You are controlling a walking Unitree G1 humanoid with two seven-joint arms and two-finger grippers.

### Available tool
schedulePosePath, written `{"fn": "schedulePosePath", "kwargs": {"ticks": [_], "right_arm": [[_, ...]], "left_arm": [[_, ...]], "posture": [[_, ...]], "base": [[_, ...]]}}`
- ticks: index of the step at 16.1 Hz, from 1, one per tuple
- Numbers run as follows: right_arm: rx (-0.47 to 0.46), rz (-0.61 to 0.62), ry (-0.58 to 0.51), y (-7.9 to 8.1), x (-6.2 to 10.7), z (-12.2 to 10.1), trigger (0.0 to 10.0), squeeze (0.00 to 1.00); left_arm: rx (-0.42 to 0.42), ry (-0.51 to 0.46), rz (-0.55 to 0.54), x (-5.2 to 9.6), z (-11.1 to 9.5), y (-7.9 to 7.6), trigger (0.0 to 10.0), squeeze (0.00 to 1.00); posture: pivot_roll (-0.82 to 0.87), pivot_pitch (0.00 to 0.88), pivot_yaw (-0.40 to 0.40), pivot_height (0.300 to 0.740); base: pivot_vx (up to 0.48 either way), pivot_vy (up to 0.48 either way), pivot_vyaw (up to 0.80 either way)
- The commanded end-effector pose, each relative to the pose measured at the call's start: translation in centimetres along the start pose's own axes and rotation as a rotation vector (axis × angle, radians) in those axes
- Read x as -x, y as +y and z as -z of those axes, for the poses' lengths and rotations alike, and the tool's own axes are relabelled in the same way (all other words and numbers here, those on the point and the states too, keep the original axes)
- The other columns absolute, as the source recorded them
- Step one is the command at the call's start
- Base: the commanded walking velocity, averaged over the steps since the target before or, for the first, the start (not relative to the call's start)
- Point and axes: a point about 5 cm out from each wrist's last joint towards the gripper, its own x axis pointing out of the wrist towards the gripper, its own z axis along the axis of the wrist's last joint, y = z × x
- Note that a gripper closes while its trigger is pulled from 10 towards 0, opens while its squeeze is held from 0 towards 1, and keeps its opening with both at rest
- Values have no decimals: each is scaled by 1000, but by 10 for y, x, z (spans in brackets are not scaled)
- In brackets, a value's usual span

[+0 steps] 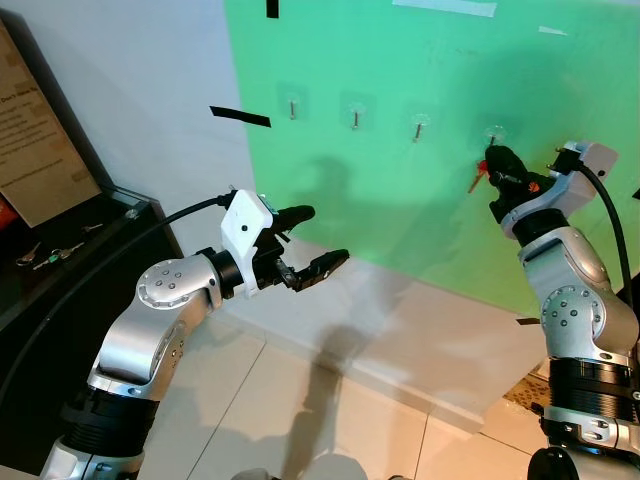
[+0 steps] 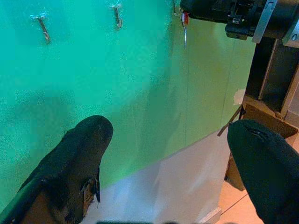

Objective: Hang keys on a hook

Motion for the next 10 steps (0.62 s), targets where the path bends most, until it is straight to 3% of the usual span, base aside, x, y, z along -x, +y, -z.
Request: {"fn": "schedulePosePath", "kwargs": {"ticks": [1,6,10], "right_arm": [[-19,20,-14,-3,-1,-3,10000,0],[-58,39,28,-2,-2,12,10000,0],[-267,171,17,-14,-6,24,10000,0]], "left_arm": [[-3,1,13,0,-1,-1,10000,0],[-3,6,22,-1,-1,-1,10000,0],[-3,8,26,-2,-1,-2,10000,0]], "posture": [[-8,0,35,740],[-8,0,41,740],[1,0,38,740]], "base": [[0,0,0],[0,0,0],[0,0,0]]}}
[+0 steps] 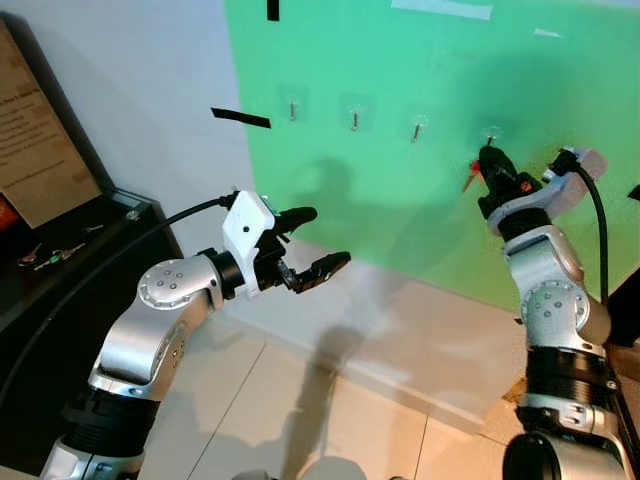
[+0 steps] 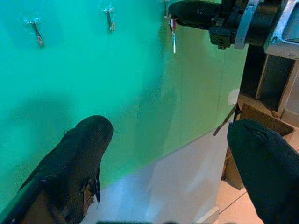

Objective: Hang keys on a hook

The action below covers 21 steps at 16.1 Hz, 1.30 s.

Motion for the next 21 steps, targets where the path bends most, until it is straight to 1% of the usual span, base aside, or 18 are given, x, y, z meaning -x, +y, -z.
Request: {"fn": "schedulePosePath", "kwargs": {"ticks": [1,2,5,6,7,9,11,12,13,21], "right_arm": [[-64,124,26,-20,3,9,10000,0],[-71,129,25,-20,3,9,10000,0],[-55,157,24,-24,4,11,10000,0],[-8,151,31,-24,4,13,10000,0],[56,120,39,-19,3,15,10000,0],[95,92,41,-13,2,16,10000,0],[97,84,38,-12,1,16,10000,0],[101,77,36,-11,1,16,10000,447],[106,71,30,-10,0,15,10000,1000],[118,71,8,-12,0,12,10000,1000]], "left_arm": [[-4,8,9,0,-1,0,10000,0],[-5,8,9,0,-1,0,10000,0],[-5,9,6,0,-1,0,10000,0],[-5,10,6,0,-1,0,10000,0],[-7,10,8,-1,-1,0,10000,0],[-11,8,10,-2,-1,-1,10000,0],[-12,7,10,-2,-1,-1,10000,0],[-12,6,10,-2,-2,-1,10000,0],[-13,6,9,-2,-2,-1,10000,0],[-11,6,10,-2,-1,-1,10000,0]], "posture": [[4,0,35,740],[5,0,35,740],[5,0,35,740],[5,0,35,740],[0,0,38,740],[0,0,38,740],[1,0,37,740],[2,0,36,740],[3,0,34,740],[-3,0,37,740]], "base": [[0,0,0],[0,0,0],[0,0,0],[0,0,0],[0,0,0],[0,0,0],[0,0,0],[0,0,0],[0,0,0],[0,0,0]]}}
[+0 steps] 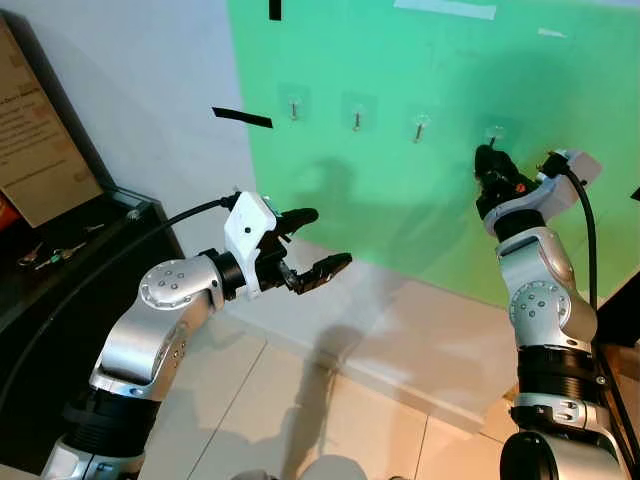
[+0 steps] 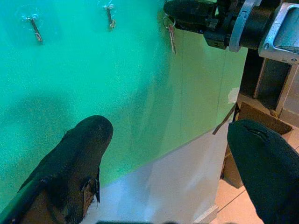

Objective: Hang keys on a hook

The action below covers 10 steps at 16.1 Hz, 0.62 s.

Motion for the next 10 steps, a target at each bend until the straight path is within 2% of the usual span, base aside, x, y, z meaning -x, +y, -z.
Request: {"fn": "schedulePosePath", "kwargs": {"ticks": [1,3,4,7,10], "right_arm": [[0,40,11,-10,3,2,10000,1000],[-18,11,-50,-8,4,-8,10000,1000],[10,5,-75,-8,6,-12,10000,1000],[194,48,-143,-12,11,-17,10000,1000],[290,29,-203,-9,17,-20,10000,1000]], "left_arm": [[-12,4,9,-2,-1,-1,10000,0],[-12,3,9,-2,-2,-1,10000,0],[-12,3,8,-2,-1,-1,10000,0],[-17,2,2,-2,-1,-1,10000,0],[-17,1,2,-3,-1,-1,10000,0]], "posture": [[-5,0,37,740],[-6,0,37,740],[-5,0,37,740],[-5,0,37,740],[-6,0,39,740]], "base": [[0,0,0],[0,0,0],[0,0,0],[0,0,0],[0,0,0]]}}
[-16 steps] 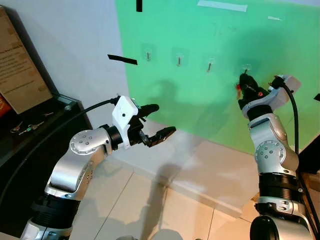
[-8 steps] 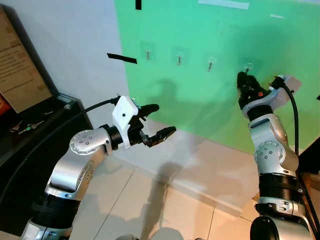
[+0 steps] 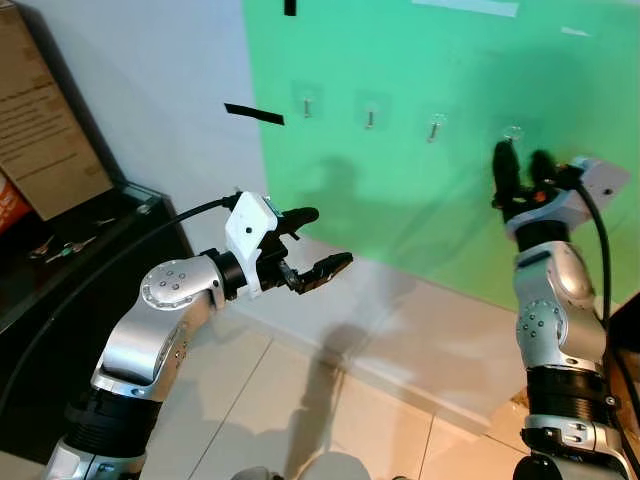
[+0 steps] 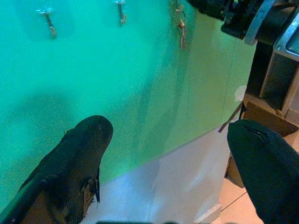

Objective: Hang keys on a hook

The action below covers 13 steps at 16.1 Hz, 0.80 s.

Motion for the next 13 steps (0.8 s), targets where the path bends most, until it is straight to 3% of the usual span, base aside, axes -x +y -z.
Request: {"fn": "schedulePosePath", "kwargs": {"ticks": [1,3,4,7,10,13], "right_arm": [[60,12,-63,-1,1,-9,10000,1000],[197,20,-145,3,5,-20,10000,1000],[213,26,-142,5,7,-21,10000,1000],[313,-216,-29,39,32,-2,10000,1000],[181,-240,68,50,51,18,10000,1000],[126,-250,139,58,53,24,10000,1000]], "left_arm": [[-11,4,6,-2,0,-1,10000,0],[-17,-3,-34,0,0,0,10000,0],[-27,-6,-70,1,1,2,10000,0],[-51,10,-398,10,14,18,10000,0],[-68,23,-587,28,23,17,10000,0],[-58,13,-619,33,26,8,10000,0]], "posture": [[-5,0,38,740],[-3,0,36,740],[-5,0,35,740],[-17,0,27,740],[8,0,7,740],[8,0,-3,740]], "base": [[0,0,0],[0,0,0],[0,0,0],[0,0,531],[0,0,777],[0,0,800]]}}
